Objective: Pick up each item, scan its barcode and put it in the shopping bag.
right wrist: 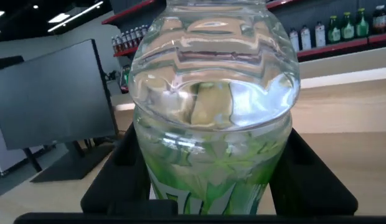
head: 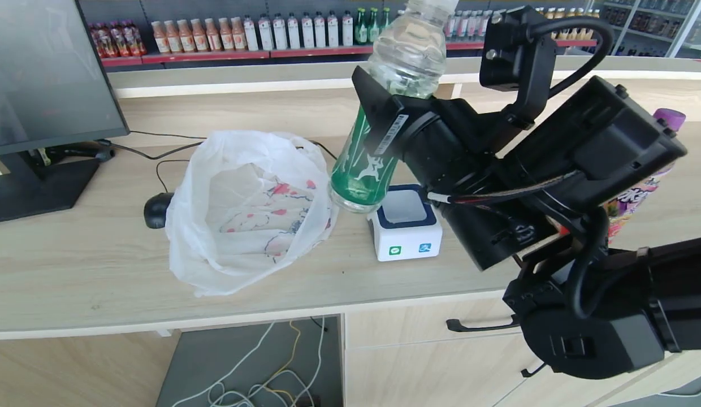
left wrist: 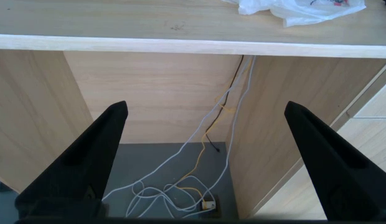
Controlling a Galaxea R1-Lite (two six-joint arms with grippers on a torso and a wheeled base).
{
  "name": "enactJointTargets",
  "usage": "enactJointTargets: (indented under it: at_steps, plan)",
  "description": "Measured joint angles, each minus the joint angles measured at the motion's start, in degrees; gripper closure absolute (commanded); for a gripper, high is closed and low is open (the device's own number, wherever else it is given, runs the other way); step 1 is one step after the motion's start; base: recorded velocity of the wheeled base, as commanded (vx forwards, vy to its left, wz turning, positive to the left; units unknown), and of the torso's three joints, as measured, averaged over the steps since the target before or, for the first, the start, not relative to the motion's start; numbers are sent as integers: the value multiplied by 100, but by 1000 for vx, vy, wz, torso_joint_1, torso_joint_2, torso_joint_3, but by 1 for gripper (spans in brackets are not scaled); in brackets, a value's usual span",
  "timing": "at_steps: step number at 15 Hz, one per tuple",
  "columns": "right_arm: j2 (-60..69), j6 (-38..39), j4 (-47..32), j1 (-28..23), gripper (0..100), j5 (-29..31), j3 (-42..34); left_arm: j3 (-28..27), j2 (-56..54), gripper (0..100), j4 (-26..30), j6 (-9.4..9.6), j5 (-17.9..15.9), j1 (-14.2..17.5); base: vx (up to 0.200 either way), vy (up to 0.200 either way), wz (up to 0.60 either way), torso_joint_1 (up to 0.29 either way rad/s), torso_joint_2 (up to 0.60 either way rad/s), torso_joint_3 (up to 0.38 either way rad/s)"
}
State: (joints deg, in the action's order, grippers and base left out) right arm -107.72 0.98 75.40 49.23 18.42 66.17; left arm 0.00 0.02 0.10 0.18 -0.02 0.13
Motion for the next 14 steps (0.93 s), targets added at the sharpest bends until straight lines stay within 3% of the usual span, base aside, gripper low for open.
enactJointTargets:
  at_steps: [8, 14]
  plan:
    - [39, 2626, -402, -394, 100, 57, 150, 0, 0, 0, 0, 0, 0, 0, 0, 0, 0, 0, 0, 0]
    - [306, 5012, -421, -874, 100, 98, -708, 0, 0, 0, -2, 0, 0, 0, 0, 0, 0, 0, 0, 0]
